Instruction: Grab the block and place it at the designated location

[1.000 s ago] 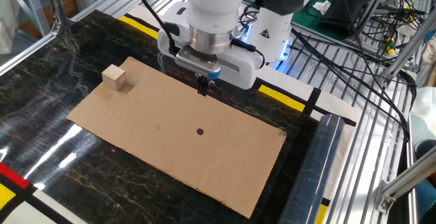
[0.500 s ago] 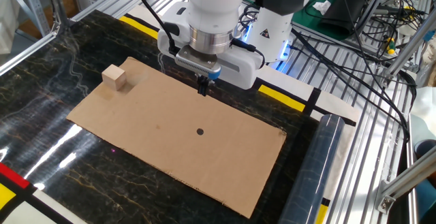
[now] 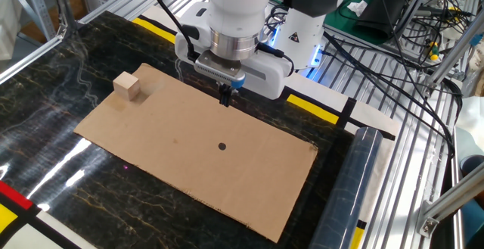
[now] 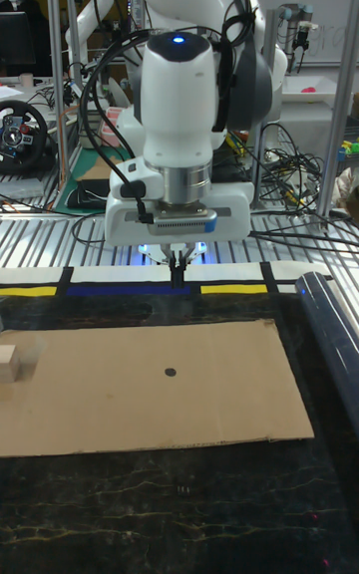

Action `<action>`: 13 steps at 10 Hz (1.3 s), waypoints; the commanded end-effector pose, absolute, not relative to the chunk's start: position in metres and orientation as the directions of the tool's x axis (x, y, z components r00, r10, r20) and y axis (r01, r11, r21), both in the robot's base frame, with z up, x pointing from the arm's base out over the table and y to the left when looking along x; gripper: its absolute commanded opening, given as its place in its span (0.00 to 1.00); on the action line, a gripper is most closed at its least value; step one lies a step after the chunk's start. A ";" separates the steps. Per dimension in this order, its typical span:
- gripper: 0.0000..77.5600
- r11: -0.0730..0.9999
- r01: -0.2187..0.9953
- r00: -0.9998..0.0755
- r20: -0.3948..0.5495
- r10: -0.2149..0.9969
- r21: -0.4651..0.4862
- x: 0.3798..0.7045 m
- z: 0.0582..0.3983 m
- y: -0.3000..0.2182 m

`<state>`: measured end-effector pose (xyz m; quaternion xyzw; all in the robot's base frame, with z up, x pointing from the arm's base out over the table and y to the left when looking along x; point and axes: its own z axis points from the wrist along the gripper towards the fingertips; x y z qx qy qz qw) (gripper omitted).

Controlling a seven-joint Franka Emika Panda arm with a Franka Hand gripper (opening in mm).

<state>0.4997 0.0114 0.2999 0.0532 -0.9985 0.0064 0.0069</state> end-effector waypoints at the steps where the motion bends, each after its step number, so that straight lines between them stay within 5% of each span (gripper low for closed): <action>1: 0.00 0.991 -0.136 -0.991 0.020 -0.136 0.001 0.506 0.290 0.016; 13: 0.00 0.990 -0.143 -0.989 0.025 -0.143 0.001 0.507 0.289 0.016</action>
